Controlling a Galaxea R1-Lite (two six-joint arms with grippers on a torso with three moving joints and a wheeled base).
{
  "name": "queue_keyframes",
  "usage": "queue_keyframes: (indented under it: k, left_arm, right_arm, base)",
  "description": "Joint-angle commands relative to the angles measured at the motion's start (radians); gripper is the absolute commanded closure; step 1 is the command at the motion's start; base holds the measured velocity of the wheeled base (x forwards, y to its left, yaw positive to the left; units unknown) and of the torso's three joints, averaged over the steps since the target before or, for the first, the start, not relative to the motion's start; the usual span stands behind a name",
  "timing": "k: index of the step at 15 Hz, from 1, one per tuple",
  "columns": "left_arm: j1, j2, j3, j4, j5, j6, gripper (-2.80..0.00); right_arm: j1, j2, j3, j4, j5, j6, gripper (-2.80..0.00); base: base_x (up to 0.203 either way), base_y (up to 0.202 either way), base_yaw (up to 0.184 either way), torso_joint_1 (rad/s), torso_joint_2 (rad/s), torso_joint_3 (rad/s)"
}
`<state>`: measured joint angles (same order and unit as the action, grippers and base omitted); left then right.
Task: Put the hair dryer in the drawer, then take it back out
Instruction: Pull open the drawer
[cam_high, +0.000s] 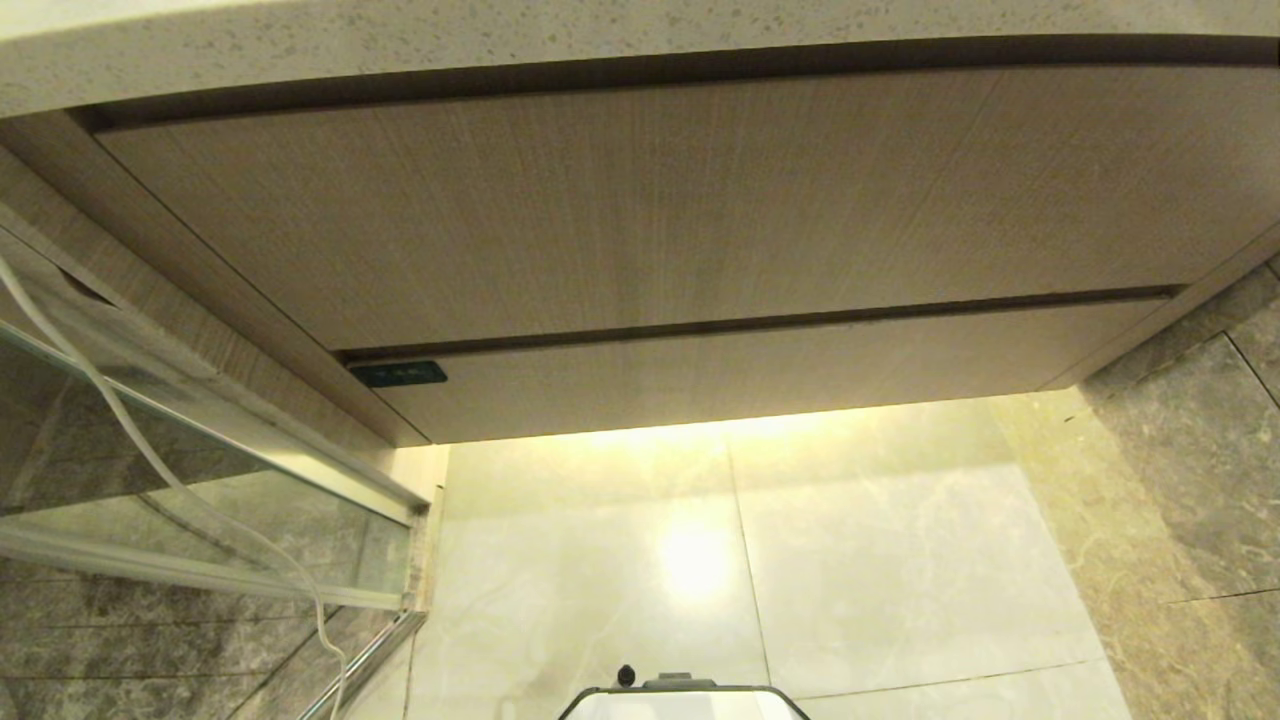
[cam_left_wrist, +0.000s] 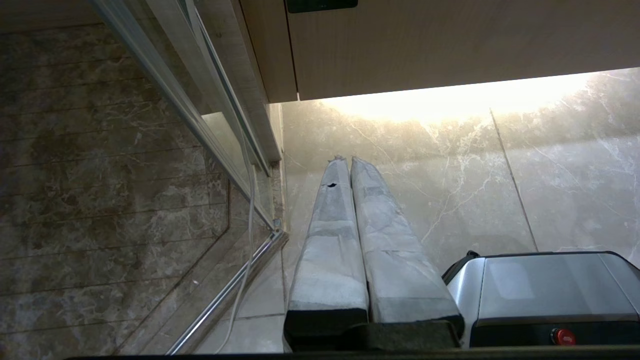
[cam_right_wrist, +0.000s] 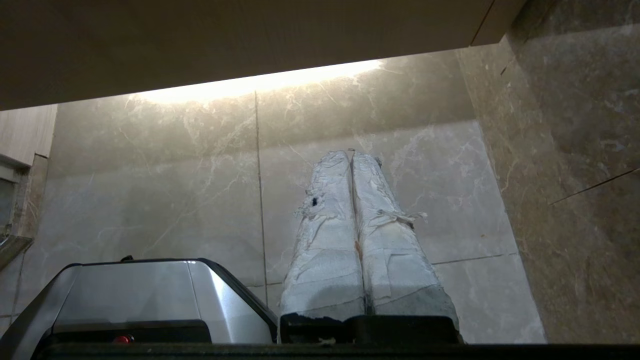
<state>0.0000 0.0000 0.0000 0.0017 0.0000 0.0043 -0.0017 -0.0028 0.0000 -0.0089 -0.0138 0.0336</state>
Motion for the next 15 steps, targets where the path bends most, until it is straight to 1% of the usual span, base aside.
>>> queue_keyframes:
  k: [1,15]
  left_arm:
    - [0.0,0.0,0.002,0.0,0.0,0.0,0.0]
    - [0.0,0.0,0.002,0.0,0.0,0.0,0.0]
  right_arm:
    - [0.0,0.001,0.002,0.0,0.0,0.0,0.0]
    - [0.0,0.001,0.002,0.0,0.0,0.0,0.0]
  base:
    - [0.0,0.0,0.0,0.0,0.0,0.0]
    - [0.0,0.0,0.0,0.0,0.0,0.0]
